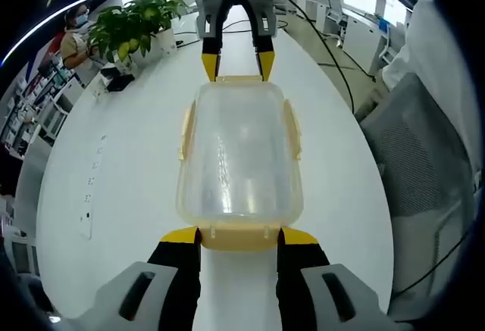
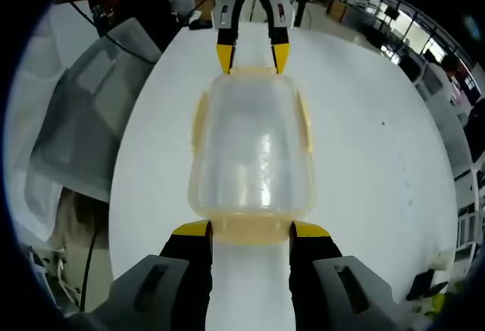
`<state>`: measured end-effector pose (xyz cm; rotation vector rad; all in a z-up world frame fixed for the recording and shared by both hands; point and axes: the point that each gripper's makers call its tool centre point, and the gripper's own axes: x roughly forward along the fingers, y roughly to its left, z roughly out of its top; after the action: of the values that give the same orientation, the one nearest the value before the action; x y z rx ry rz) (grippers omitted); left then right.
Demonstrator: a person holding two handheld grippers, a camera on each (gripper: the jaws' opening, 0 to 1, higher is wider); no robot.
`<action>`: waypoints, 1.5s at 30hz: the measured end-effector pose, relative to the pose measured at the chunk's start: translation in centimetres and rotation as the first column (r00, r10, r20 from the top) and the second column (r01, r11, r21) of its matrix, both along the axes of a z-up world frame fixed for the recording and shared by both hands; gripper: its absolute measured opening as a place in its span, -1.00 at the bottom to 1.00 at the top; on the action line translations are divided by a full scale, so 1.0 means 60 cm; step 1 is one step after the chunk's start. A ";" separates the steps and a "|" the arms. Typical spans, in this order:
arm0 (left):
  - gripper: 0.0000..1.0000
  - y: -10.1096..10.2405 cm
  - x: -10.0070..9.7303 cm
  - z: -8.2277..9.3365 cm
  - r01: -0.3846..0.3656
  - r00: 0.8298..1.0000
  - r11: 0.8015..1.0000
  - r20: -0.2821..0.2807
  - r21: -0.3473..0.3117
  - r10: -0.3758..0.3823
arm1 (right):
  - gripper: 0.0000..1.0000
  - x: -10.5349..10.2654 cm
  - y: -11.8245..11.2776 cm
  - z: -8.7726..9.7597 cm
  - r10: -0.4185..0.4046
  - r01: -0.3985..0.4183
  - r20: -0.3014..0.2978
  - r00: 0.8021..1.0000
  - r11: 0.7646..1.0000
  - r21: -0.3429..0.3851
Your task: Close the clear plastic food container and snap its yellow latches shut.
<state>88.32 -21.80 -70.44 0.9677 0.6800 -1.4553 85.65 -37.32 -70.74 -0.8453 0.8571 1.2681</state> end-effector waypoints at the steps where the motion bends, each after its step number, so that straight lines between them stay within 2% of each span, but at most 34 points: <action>1: -0.34 -0.001 0.001 0.000 0.000 1.000 1.000 0.000 0.000 0.000 | -0.29 0.000 -0.001 -0.001 -0.001 0.001 0.001 1.000 1.000 0.000; 18: -0.34 0.004 -0.006 -0.019 -0.003 1.000 1.000 -0.013 0.009 0.003 | -0.28 -0.004 0.002 -0.016 0.011 -0.011 -0.005 1.000 1.000 -0.005; 27: -0.34 0.007 -0.005 -0.025 -0.009 1.000 1.000 -0.018 0.012 0.010 | -0.28 0.005 0.004 -0.024 0.025 -0.025 -0.003 1.000 0.999 -0.022; 45: -0.34 0.013 -0.007 -0.030 -0.005 1.000 1.000 -0.026 0.007 0.005 | -0.28 0.005 0.007 -0.037 0.030 -0.031 -0.012 0.999 0.999 -0.032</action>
<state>87.91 -21.02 -72.22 0.9536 0.7059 -1.4641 85.96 -36.93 -72.94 -0.8799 0.8784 1.2899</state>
